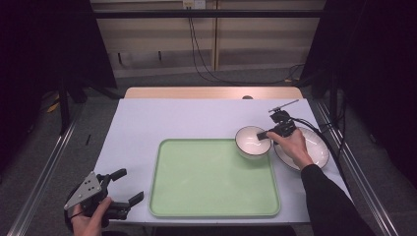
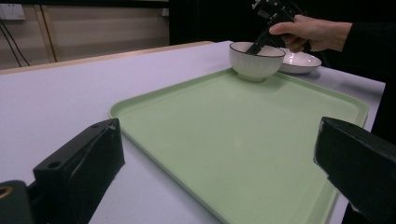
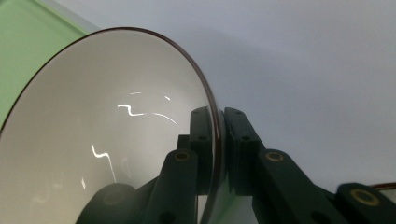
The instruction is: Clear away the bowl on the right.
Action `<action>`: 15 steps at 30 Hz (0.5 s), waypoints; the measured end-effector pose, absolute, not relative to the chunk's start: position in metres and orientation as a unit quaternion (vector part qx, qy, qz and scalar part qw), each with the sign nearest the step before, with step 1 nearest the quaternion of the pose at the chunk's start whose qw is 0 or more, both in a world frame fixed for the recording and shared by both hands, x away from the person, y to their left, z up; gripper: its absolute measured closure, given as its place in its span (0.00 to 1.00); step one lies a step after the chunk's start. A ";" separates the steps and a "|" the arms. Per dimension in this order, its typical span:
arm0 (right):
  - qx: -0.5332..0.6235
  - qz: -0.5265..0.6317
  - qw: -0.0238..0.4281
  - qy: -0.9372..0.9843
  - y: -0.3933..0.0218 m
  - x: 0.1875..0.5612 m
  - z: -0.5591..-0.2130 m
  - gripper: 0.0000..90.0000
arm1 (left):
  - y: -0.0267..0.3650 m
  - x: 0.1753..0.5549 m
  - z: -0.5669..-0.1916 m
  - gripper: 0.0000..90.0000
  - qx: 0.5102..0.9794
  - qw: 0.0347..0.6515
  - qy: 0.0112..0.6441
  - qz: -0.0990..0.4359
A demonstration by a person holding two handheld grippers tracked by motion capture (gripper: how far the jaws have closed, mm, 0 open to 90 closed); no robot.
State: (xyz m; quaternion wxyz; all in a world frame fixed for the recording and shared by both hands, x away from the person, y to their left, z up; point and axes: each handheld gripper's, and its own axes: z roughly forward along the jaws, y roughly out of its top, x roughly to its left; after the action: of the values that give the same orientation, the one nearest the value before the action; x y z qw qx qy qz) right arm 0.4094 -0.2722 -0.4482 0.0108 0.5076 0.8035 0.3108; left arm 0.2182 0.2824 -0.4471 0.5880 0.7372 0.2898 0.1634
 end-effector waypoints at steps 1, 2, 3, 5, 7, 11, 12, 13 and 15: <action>0.510 0.313 0.005 0.801 -0.273 0.409 -0.449 0.92 | 0.283 0.218 -0.447 0.02 0.738 0.587 0.288 0.165; 0.510 0.313 0.005 0.801 -0.273 0.409 -0.449 0.92 | 0.283 0.218 -0.447 0.02 0.738 0.587 0.288 0.165; 0.506 0.320 0.007 0.801 -0.274 0.410 -0.450 0.92 | 0.282 0.218 -0.447 0.02 0.738 0.587 0.288 0.165; 0.509 0.318 0.009 0.800 -0.273 0.409 -0.450 0.92 | 0.282 0.218 -0.447 0.02 0.738 0.587 0.288 0.164; 0.508 0.318 0.011 0.801 -0.273 0.409 -0.450 0.92 | 0.283 0.218 -0.447 0.02 0.738 0.587 0.289 0.165; 0.497 0.321 0.021 0.805 -0.272 0.407 -0.451 0.88 | 0.283 0.218 -0.447 0.02 0.738 0.587 0.288 0.165; 0.497 0.321 0.021 0.805 -0.272 0.407 -0.451 0.88 | 0.283 0.218 -0.447 0.02 0.738 0.587 0.288 0.165; 0.495 0.323 0.020 0.806 -0.272 0.407 -0.451 0.87 | 0.283 0.218 -0.447 0.02 0.738 0.587 0.288 0.165; 0.490 0.329 0.021 0.807 -0.271 0.407 -0.451 0.83 | 0.283 0.218 -0.447 0.02 0.738 0.588 0.289 0.164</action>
State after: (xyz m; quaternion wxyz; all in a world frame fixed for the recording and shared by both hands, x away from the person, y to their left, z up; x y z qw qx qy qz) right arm 0.4069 -0.2705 -0.4511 0.0212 0.4899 0.8071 0.3288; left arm 0.2183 0.2826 -0.4470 0.5875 0.7378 0.2889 0.1643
